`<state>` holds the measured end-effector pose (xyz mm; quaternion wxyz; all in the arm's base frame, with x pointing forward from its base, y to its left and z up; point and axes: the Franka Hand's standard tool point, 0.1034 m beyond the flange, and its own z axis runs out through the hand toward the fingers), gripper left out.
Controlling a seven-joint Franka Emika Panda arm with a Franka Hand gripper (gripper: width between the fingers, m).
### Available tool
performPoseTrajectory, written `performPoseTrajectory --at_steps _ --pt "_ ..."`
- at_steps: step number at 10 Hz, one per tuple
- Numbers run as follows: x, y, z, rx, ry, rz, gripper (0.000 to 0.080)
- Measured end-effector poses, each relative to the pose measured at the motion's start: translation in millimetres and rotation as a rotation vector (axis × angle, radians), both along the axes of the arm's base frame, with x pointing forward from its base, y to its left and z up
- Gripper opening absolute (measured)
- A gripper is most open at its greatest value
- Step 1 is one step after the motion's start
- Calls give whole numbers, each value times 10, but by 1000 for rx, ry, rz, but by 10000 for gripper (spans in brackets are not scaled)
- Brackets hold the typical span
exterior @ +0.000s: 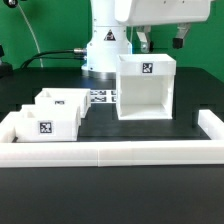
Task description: Assemble drawer
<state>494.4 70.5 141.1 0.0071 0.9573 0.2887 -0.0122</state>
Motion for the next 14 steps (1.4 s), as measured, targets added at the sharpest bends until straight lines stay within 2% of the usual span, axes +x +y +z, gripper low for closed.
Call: performPoseTrajectory --at_steps 3,6,10,14 --pt "-11 -3 7 4 -13 -38 650" --pt "-375 3 -20 7 -54 -278 650" --pt "-683 182 -187 -4 -14 -464 650" --pt "-723 393 -399 13 -17 -500 650"
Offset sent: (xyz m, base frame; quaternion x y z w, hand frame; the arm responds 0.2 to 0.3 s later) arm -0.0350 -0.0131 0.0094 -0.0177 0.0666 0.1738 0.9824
